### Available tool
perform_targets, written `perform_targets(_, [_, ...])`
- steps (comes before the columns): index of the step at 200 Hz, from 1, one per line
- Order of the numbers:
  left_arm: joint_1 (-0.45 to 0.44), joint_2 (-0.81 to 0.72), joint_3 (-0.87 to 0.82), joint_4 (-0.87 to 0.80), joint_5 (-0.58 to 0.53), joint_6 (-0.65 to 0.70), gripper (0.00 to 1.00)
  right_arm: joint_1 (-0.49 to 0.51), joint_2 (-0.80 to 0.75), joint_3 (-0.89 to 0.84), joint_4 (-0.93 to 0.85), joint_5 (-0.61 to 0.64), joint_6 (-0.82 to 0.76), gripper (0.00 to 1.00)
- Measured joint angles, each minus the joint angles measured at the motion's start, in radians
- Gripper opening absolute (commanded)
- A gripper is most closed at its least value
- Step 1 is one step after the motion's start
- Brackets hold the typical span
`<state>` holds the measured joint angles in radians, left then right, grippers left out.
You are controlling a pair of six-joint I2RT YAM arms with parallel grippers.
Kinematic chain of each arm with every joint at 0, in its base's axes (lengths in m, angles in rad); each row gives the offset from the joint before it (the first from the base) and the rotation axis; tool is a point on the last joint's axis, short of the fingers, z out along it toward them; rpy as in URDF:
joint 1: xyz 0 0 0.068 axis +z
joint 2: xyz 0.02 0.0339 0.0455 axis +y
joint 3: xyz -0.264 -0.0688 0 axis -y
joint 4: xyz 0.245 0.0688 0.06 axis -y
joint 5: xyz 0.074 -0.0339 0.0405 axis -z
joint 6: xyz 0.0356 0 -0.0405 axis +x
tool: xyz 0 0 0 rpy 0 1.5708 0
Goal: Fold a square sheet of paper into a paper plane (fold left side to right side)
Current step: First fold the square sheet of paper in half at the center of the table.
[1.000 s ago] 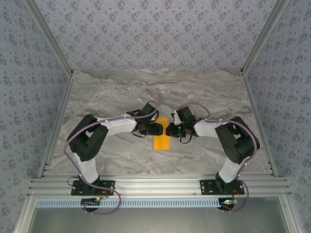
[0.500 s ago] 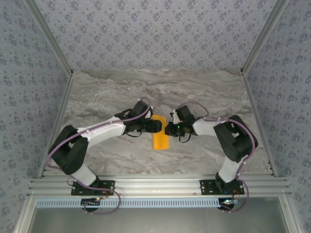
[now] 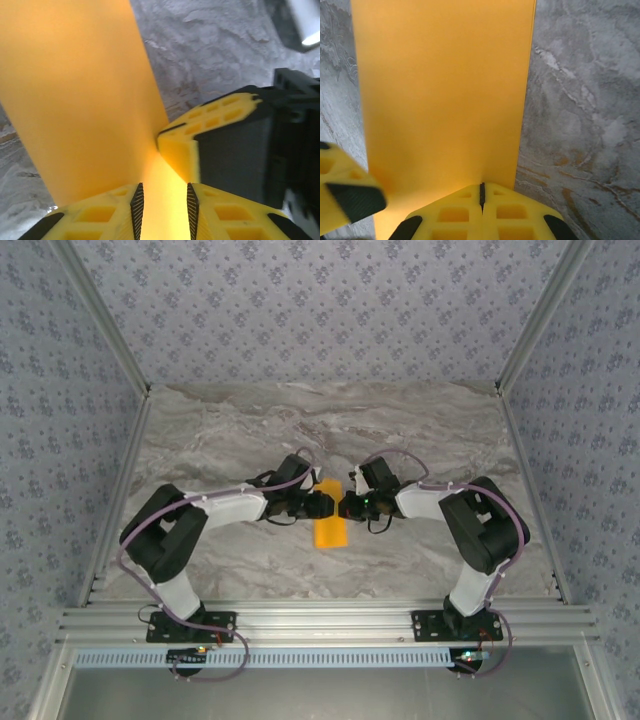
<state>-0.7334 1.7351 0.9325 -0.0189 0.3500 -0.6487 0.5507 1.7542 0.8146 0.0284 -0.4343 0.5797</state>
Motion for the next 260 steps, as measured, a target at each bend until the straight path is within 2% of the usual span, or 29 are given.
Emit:
perform_targets(97, [0.058,0.037,-0.100,0.121,0.040,0.000,0.26,0.005,0.010,0.035,-0.060,0.012,-0.048,0.02])
perform_targets(167, [0.154,-0.067,-0.190,0.097,0.049,0.012,0.25,0.006,0.013,0.042,-0.071,0.011,-0.057,0.02])
perform_targets(216, [0.148,-0.117,-0.189,0.154,0.113,0.010,0.24,0.006,0.016,0.050,-0.081,0.012,-0.057,0.02])
perform_targets(260, [0.137,-0.025,-0.116,0.193,0.149,0.008,0.23,0.008,0.017,0.054,-0.087,0.014,-0.057,0.02])
